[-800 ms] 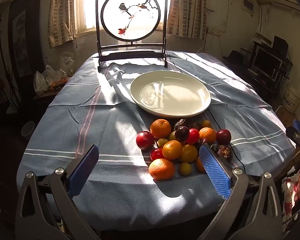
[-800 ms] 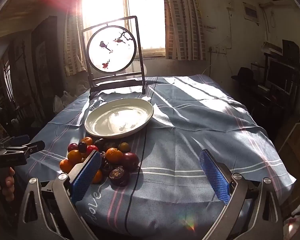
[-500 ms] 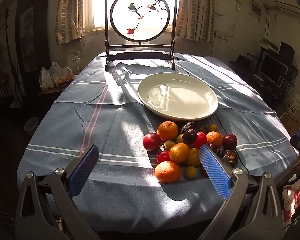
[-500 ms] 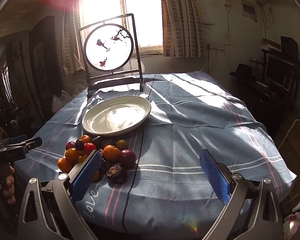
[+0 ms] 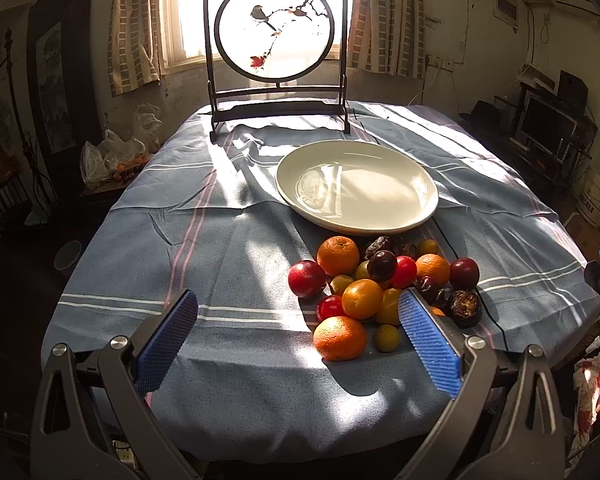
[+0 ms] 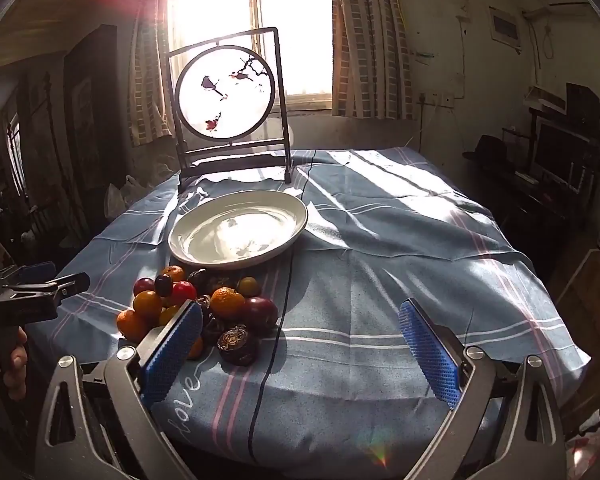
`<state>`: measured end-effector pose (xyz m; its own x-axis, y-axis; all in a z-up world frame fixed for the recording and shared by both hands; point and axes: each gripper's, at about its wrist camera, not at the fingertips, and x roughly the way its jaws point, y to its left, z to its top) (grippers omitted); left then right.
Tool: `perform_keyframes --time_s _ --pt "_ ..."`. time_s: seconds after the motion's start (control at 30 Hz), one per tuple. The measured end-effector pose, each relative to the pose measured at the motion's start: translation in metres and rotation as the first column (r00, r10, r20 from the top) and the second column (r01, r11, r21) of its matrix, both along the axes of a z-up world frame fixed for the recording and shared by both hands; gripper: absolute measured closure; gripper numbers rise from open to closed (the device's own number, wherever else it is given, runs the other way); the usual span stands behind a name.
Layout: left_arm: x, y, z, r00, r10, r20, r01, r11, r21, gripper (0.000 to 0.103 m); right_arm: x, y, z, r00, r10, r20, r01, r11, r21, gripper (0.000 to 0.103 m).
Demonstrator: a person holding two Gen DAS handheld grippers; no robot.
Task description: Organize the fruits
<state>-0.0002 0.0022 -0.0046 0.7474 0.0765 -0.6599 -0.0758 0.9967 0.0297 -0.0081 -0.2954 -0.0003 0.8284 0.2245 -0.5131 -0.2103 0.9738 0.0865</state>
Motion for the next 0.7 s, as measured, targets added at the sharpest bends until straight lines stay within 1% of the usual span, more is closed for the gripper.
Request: perform_keyframes --time_s 0.07,0.2,0.37,0.7 --pt "-0.001 0.0 0.0 1.0 0.014 0.014 -0.015 0.999 0.03 0.005 0.0 0.001 -0.001 1.0 0.003 -0.004 -0.003 1.0 -0.002 0.004" --pt "-0.002 0.002 0.0 1.0 0.014 0.018 -0.014 1.0 0.01 0.005 0.0 0.004 -0.003 1.0 0.009 -0.007 -0.009 1.0 -0.008 0.004" --pt "-0.002 0.003 -0.001 1.0 0.009 0.021 -0.01 1.0 0.011 0.005 -0.001 0.005 -0.003 1.0 0.01 -0.005 -0.01 1.0 -0.013 0.004" --pt "-0.004 0.004 -0.013 1.0 0.015 0.007 -0.015 1.0 -0.013 0.005 -0.003 0.011 -0.011 0.999 0.029 -0.02 -0.029 0.999 -0.013 0.004"
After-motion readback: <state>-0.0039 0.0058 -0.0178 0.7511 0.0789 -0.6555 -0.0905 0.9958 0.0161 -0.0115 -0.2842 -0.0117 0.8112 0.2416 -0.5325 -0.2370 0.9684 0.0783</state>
